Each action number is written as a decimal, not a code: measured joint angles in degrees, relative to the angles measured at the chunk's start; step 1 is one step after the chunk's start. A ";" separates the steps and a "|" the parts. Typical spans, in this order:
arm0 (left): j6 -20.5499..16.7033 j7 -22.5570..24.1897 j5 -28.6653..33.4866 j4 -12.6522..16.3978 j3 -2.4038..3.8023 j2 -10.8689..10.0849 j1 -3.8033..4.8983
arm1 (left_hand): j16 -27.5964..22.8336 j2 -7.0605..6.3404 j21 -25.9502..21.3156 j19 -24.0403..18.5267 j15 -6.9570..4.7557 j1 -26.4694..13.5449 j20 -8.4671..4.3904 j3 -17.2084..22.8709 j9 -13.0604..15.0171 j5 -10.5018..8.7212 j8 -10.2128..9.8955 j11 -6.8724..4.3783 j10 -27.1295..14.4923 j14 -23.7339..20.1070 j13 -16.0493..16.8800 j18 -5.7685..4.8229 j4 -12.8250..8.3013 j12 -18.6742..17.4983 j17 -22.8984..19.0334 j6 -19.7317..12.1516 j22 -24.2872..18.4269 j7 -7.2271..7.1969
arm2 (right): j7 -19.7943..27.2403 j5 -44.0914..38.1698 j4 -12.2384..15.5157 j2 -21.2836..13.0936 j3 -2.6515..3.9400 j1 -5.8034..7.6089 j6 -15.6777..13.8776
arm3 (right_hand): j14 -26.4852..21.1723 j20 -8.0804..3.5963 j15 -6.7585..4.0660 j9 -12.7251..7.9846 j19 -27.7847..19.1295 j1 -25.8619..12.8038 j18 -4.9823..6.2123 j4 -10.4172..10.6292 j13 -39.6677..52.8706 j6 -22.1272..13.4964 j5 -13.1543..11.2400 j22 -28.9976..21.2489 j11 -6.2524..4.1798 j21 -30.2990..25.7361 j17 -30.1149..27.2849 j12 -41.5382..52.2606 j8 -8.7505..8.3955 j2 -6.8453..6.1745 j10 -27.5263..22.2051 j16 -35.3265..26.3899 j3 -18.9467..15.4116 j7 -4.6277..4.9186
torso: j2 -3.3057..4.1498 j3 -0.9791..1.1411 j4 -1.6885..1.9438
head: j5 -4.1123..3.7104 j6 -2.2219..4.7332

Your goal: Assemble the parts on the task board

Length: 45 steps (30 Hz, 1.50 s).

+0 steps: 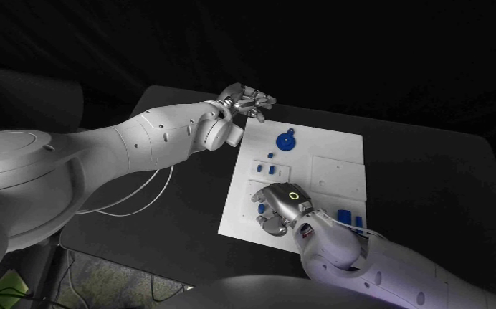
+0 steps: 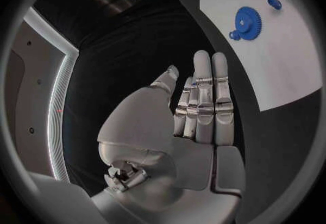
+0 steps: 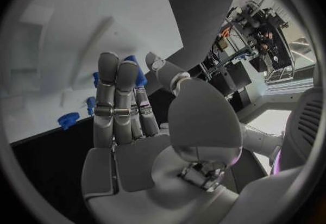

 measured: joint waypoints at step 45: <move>-0.33 2.08 0.85 2.07 -0.20 -4.95 -0.37 | 0.00 -1.53 0.00 0.00 0.00 -3.42 0.00 -3.60 0.00 -1.46 0.00 0.00 0.00 0.00 0.07 0.00 2.03 0.00 -0.10 0.00 -0.33 0.00 | -2.91 41.77 6.70 -23.78 15.90 2.84 13.27 | 0.17 -3.83 -4.30 18.61 -0.10 -7.76 -3.63 14.19 56.99 9.17 1.81 4.08 -7.99 15.22 14.44 46.87 0.10 5.01 9.25 10.63 -14.37 -4.20 | -2.70 0.67 -1.74 | -8.39 1.72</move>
